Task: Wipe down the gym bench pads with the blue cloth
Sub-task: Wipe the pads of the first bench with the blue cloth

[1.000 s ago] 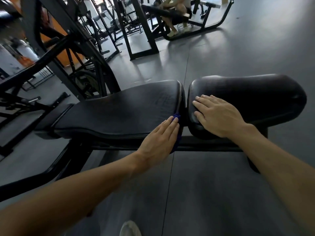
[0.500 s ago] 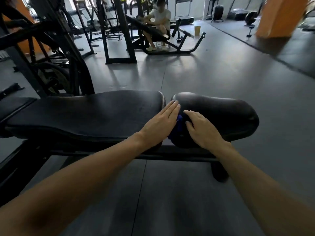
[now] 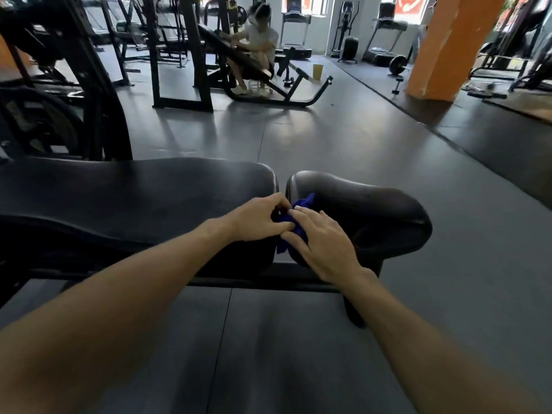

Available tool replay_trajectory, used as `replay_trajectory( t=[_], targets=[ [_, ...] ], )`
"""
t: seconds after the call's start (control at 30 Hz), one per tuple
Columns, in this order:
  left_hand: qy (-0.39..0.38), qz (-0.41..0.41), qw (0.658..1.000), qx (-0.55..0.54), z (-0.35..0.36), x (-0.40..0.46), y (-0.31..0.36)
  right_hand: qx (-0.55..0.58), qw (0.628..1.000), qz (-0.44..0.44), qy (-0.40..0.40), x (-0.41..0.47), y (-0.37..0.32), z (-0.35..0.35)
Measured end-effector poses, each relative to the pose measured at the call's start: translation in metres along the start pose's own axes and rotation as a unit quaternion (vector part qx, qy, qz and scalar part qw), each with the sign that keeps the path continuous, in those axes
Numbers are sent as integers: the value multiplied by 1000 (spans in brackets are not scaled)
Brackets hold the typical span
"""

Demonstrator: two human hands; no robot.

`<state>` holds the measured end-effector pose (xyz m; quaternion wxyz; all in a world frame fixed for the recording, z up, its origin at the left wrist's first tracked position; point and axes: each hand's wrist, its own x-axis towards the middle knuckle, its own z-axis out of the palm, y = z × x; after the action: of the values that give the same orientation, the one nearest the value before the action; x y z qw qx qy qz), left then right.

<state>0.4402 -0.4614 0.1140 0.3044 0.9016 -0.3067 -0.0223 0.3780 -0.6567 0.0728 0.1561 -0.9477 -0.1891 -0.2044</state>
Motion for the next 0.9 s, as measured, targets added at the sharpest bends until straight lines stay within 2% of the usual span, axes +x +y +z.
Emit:
replay_trajectory(
  t=[0.1,0.17,0.23,0.43,0.5,0.6,0.73,0.9],
  targets=[
    [-107,-27,988,105,-14,-15,-13,-13,1000,-12,7,3,2,4],
    [-126,13,968,217,-10,-20,-21,-13,1000,-26,11,5,3,5],
    [-129,38,957,257,-3,-19,-26,-2,999,-50,13,6,1,3],
    [-121,50,950,284,2,-18,-30,-6,992,-123,-12,-25,8,-7],
    [-122,57,948,289,4,-16,-31,-17,991,-133,2,-46,22,-7],
    [-120,52,945,299,3,-16,-29,-73,987,-139,45,-59,24,6],
    [-117,53,941,312,5,-14,-26,-202,959,-197,34,-49,0,42],
    [-120,41,945,300,3,-15,-30,-198,958,-208,27,-69,21,29]
  ],
)
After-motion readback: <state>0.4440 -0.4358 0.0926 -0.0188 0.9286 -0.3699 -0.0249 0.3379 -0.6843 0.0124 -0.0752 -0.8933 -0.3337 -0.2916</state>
